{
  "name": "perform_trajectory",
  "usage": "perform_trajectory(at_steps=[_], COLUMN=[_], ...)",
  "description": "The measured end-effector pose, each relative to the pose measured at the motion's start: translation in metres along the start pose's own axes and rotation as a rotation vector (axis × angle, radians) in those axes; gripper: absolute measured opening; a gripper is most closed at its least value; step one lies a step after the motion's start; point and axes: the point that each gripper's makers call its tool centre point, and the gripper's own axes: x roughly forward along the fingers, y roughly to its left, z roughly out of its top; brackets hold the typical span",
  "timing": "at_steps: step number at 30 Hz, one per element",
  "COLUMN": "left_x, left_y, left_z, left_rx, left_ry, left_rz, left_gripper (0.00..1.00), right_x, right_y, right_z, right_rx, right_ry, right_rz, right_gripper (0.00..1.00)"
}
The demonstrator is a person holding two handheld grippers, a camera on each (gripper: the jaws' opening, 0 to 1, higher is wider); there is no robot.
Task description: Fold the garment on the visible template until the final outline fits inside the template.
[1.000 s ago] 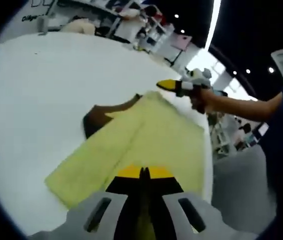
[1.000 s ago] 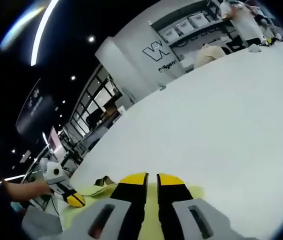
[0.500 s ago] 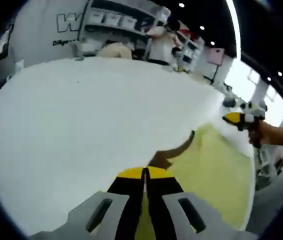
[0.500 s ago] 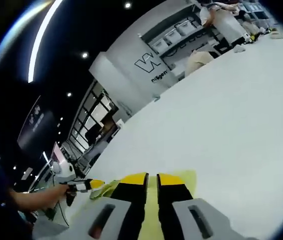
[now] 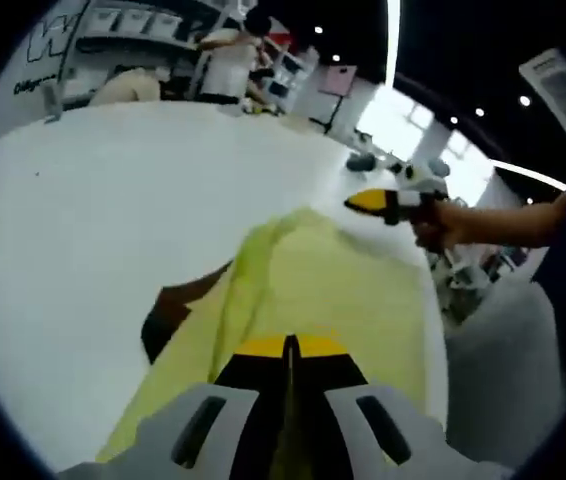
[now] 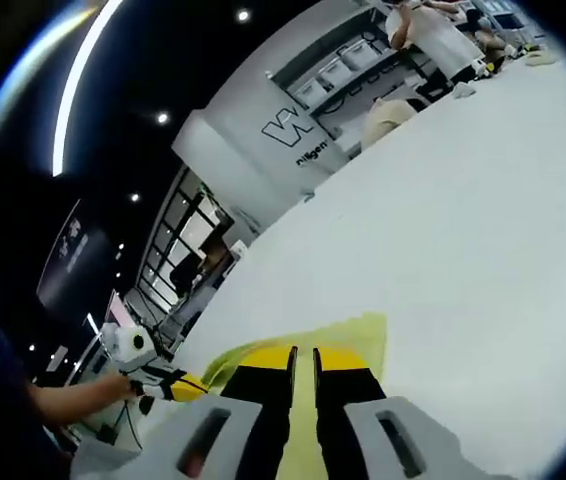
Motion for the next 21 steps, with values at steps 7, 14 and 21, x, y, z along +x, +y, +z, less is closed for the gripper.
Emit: perform_trajectory(at_steps=[7,14,21], left_x=[0.005,-0.035,-0.055], left_y=[0.034,0.095,0.1], left_z=[0.002,0.031,0.036], left_rx=[-0.039,-0.076,-0.072], left_ry=[-0.026,-0.157,-0.198], left_rz=[0.232,0.469,0.451], left_gripper=[0.03,0.03,0.02], right_x=[-0.005,-0.014,-0.013], right_y=[-0.005,-0.007,-0.003], right_z=[0.004,0.0,-0.004], right_rx=[0.015,0.027,0.025], right_ry=[-0.018,-0.025,-0.013], right_rz=[-0.011,-0.026,-0.007], right_gripper=[0.03,0.03,0.03])
